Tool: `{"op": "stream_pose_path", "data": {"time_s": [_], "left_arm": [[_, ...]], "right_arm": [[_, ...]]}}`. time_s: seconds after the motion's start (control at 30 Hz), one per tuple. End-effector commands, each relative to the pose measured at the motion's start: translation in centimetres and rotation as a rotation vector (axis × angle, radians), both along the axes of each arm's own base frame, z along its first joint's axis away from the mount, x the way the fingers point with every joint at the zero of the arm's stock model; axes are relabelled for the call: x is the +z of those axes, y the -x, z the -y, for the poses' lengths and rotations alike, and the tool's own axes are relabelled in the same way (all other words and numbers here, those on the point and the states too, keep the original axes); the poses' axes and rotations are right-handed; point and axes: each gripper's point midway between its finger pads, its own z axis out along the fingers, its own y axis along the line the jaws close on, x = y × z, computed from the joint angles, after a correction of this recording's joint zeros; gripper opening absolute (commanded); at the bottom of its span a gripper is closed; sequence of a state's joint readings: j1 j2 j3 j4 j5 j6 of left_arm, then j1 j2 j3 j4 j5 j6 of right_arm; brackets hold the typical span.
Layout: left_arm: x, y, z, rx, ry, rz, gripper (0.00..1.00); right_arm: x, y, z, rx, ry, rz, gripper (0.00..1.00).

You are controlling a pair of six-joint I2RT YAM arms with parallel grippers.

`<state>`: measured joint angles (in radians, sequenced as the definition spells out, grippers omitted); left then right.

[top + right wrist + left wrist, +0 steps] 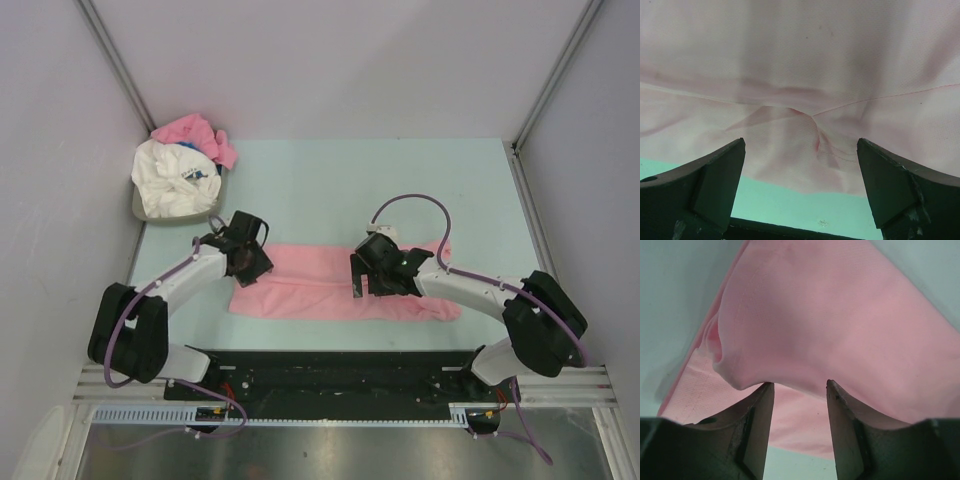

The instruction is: Fold and stack the t-shirts

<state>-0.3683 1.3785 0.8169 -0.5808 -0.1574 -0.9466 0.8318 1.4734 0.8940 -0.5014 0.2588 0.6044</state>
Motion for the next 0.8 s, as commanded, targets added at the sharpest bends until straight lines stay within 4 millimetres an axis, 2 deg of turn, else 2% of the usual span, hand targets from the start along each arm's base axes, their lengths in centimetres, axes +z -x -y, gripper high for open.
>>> {"op": "stream_pose_path", "data": {"time_s": [0.0,0.07,0.1,0.17,0.2,0.27,0.43,0.57,0.77], "left_arm": [[-1.1,0.0,0.3,0.024,0.030,-0.026,0.51],[-1.4,-0.1,0.3,0.024,0.031,-0.030,0.46],[-1.6,0.0,0.3,0.023,0.031,-0.033,0.37],[-1.8,0.1,0.3,0.023,0.031,-0.043,0.25],[-1.9,0.1,0.3,0.020,0.033,-0.044,0.14],[-1.9,0.1,0.3,0.020,0.032,-0.045,0.02],[-0.4,-0.2,0.4,0.016,0.042,-0.012,0.00],[2.1,-0.3,-0.2,0.018,0.029,0.052,0.00],[3.0,1.1,-1.0,0.016,0.018,0.078,0.01]], "right_arm": [[0.5,-0.8,-0.4,0.003,0.004,0.035,0.99],[0.5,-0.8,-0.3,0.004,0.009,0.038,0.99],[0.5,-0.8,-0.2,0.003,0.009,0.038,0.99],[0.4,-0.8,-0.1,0.000,0.015,0.039,0.99],[0.5,-0.8,-0.1,0.000,0.014,0.040,0.99],[0.4,-0.8,-0.1,0.000,0.016,0.038,0.99],[0.5,-0.7,-0.1,-0.001,0.012,0.040,0.99],[0.6,-0.5,-0.2,0.001,0.008,0.037,0.99],[0.5,-0.3,-0.6,0.005,0.000,0.036,0.99]]}}
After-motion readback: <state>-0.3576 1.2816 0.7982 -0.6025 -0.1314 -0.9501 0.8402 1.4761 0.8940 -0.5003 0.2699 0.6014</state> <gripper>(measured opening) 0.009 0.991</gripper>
